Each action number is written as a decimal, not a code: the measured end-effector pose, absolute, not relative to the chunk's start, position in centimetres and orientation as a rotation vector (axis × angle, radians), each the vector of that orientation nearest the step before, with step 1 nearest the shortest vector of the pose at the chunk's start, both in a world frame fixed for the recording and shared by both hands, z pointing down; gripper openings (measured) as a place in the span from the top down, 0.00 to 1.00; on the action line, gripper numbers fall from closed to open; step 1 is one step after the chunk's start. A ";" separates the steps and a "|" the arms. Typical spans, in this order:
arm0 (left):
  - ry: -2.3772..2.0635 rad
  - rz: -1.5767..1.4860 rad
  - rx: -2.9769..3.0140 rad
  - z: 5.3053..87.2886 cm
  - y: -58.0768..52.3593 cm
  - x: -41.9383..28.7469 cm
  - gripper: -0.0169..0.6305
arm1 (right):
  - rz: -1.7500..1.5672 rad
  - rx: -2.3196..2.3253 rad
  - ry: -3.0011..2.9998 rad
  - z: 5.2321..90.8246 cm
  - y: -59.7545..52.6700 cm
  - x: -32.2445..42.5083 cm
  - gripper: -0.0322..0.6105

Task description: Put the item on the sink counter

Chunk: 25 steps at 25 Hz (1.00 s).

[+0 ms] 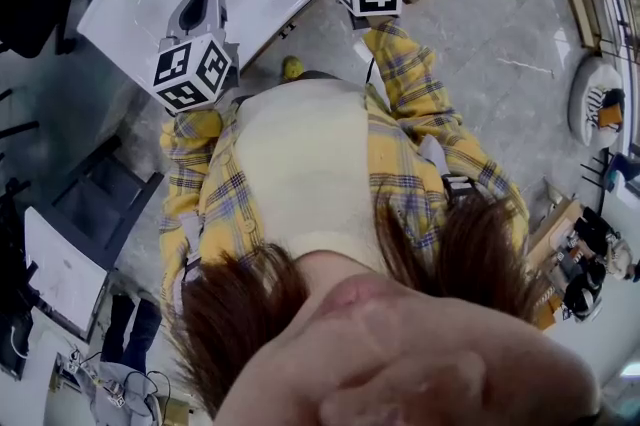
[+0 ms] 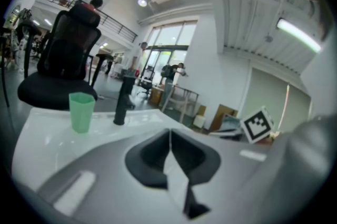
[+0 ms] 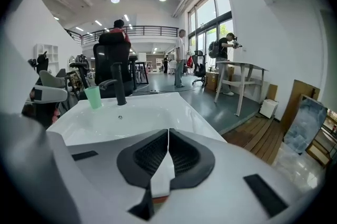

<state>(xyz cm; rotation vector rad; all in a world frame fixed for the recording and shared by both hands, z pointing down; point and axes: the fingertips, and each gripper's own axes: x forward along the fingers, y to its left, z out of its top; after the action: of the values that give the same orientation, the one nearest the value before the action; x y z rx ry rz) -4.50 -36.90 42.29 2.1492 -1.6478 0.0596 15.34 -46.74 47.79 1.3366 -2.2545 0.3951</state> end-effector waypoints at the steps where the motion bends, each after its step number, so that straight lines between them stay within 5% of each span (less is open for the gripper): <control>1: -1.646 0.059 2.150 42.3 -36.9 -4.5 0.96 | 0.398 1.333 -2.264 47.6 -46.5 15.1 0.92; 25: -1.617 0.061 2.151 42.7 -36.8 -4.6 0.96 | 0.439 1.251 -2.431 43.8 -42.2 11.9 0.93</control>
<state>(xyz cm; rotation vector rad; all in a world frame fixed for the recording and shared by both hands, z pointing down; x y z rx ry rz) -4.64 -36.75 42.72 2.1514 -1.6175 0.0608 11.94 -42.23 43.84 1.2514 -2.4311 0.4391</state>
